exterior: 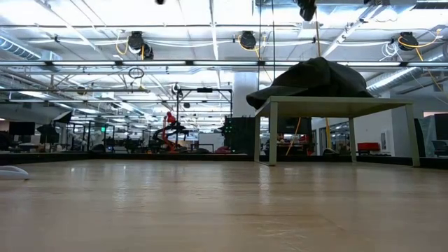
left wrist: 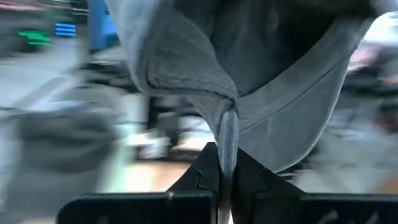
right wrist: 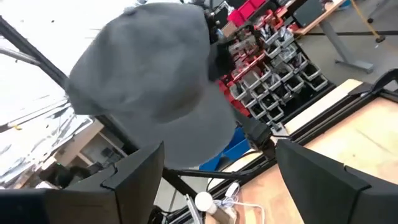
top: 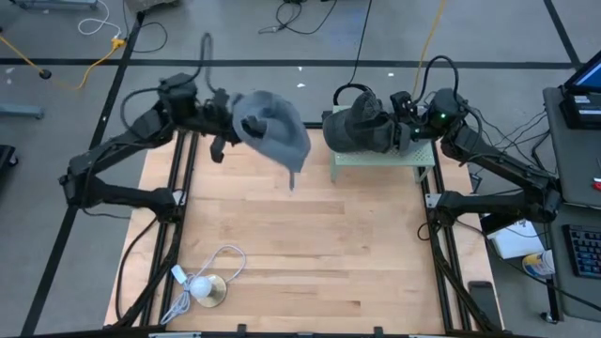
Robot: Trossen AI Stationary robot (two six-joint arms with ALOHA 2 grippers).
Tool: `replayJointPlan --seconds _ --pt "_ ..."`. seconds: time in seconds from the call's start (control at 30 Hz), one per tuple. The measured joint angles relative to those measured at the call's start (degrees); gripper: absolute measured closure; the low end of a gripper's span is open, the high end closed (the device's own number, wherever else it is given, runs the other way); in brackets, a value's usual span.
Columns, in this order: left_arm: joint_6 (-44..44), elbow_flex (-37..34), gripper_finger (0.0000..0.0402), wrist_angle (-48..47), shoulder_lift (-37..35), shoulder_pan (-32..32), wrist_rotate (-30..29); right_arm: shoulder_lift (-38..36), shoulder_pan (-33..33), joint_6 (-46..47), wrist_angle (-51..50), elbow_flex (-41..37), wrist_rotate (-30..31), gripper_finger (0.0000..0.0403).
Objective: Pick & Place hat
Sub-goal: Stack the gray cap on the gray cap on the shelf
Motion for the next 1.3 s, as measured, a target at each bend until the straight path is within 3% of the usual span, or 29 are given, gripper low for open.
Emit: replayJointPlan --seconds 0.1,0.3,0.7,0.9,1.1,1.3 --pt "-8.76 0.58 0.0394 6.54 2.18 -1.03 5.56 0.21 1.3 -1.52 0.16 0.0 2.37 0.0102" --pt "-14.6 1.08 0.0394 3.16 5.08 -1.03 7.41 0.28 2.89 -1.18 0.44 0.0 6.03 0.0105" --pt "-12.06 1.23 0.0394 -0.36 5.15 -1.06 7.38 0.28 3.03 14.45 0.36 0.0 7.86 0.0106" --pt "-13.11 1.23 0.0394 -0.64 5.15 -2.23 6.96 -0.34 3.03 23.53 0.1 0.0 1.89 0.0106" --pt "-10.36 2.36 0.0394 -7.71 5.51 -6.08 0.31 -2.01 2.9 26.82 -0.55 0.0 -1.17 0.0113" --pt "-7.33 9.32 0.0394 -17.32 8.86 -11.8 -10.15 -3.72 2.92 29.64 -0.61 0.0 -5.84 0.0122"
